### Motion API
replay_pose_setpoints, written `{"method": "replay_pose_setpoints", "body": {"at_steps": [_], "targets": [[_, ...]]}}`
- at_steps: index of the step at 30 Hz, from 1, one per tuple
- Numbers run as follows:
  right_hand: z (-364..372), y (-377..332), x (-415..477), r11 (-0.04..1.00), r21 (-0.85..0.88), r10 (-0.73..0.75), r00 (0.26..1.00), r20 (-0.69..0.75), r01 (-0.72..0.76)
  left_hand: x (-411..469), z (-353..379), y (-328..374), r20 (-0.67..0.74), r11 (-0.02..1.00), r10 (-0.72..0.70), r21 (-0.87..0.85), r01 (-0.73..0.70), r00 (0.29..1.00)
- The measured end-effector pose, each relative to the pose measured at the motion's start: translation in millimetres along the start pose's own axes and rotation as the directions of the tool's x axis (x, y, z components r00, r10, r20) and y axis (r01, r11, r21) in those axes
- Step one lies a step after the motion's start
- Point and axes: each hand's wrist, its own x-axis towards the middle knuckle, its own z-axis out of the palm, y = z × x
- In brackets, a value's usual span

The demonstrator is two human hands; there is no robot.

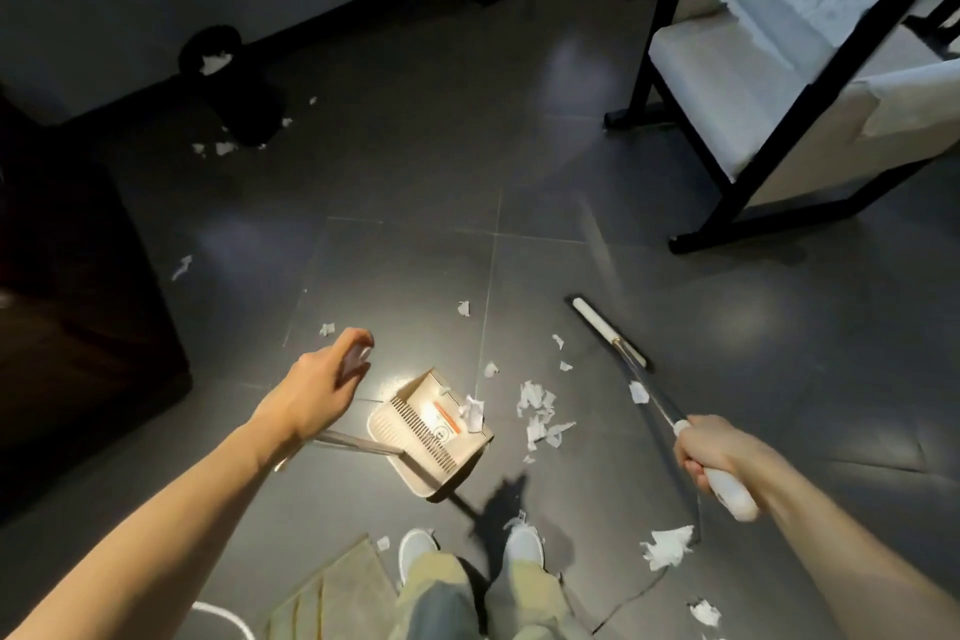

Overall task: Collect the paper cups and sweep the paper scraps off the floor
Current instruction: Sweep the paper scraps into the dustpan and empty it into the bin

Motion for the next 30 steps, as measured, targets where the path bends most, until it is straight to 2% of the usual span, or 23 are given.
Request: {"method": "replay_pose_setpoints", "body": {"at_steps": [5, 7, 12, 15, 18, 24, 30], "targets": [[71, 26, 1, 0.994, 0.101, 0.043, 0.997, 0.071, -0.05, -11, 7, -13, -0.056, 0.999, -0.018, -0.048, 0.015, 0.998], [104, 19, -8, 0.989, 0.136, 0.04, 0.992, 0.116, -0.056, -9, 8, -12, -0.064, 0.998, 0.0, -0.06, -0.004, 0.998], [166, -14, -51, 0.992, 0.102, 0.057, 0.975, 0.216, -0.08, -4, 8, -18, -0.085, 0.997, 0.026, -0.074, -0.032, 0.996], [185, -32, -81, 0.979, 0.144, 0.093, 0.944, 0.316, -0.145, -8, 11, -18, -0.077, 0.997, 0.034, -0.072, -0.039, 0.996], [176, -45, -107, 0.979, 0.158, 0.058, 0.916, 0.397, -0.13, -13, 10, -19, -0.068, 0.996, 0.033, -0.077, -0.039, 0.997], [130, -55, -129, 0.985, 0.16, -0.001, 0.929, 0.371, -0.063, -29, 7, -37, -0.053, 0.993, 0.002, -0.118, -0.009, 0.999], [125, -104, -94, 0.987, -0.07, -0.125, 0.964, 0.236, 0.145, -41, 5, -44, -0.113, 0.978, -0.124, -0.185, 0.101, 0.986]]}}
